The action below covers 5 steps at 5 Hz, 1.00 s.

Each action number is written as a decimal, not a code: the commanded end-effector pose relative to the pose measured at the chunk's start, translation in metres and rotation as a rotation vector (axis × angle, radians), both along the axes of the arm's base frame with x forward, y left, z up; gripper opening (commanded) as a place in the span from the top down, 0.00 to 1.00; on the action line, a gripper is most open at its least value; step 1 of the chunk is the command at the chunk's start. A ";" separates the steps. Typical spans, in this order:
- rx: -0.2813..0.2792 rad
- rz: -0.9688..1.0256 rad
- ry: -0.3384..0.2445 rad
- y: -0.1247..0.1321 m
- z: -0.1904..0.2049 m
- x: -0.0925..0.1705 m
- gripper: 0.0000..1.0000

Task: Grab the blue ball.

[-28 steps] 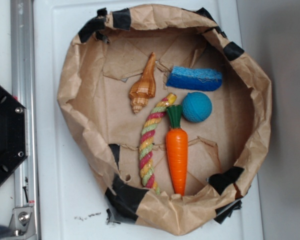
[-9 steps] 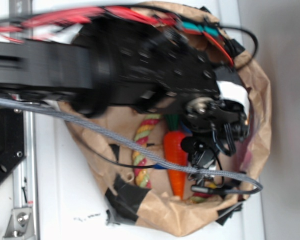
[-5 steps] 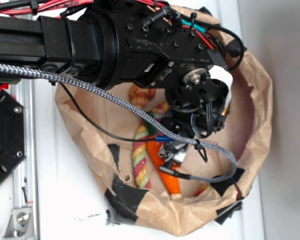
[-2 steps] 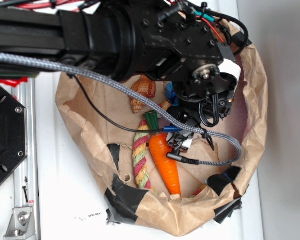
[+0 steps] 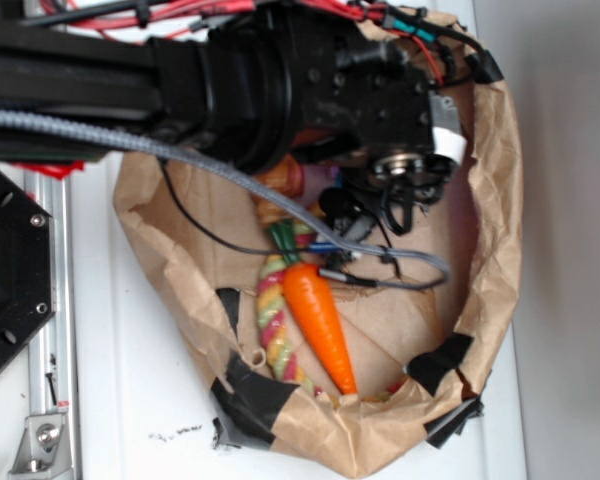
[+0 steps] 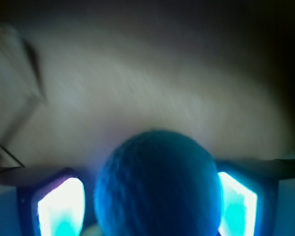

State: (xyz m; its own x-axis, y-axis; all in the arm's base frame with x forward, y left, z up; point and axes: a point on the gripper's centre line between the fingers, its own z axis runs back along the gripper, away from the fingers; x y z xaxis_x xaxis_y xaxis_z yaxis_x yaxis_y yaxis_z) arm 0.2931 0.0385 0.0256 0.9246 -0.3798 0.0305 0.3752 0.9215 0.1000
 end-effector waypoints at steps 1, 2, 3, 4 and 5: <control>-0.008 0.172 -0.141 -0.004 0.024 -0.008 1.00; -0.068 0.246 -0.273 -0.012 0.065 0.002 1.00; -0.154 0.396 -0.335 -0.026 0.112 0.005 1.00; -0.108 0.564 -0.201 -0.052 0.134 0.005 1.00; -0.069 0.563 -0.136 -0.058 0.135 -0.004 1.00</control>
State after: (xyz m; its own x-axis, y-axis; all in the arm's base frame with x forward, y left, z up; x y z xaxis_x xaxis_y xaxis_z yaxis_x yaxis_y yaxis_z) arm 0.2873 -0.0066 0.1449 0.9770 0.1772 0.1190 -0.1850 0.9810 0.0584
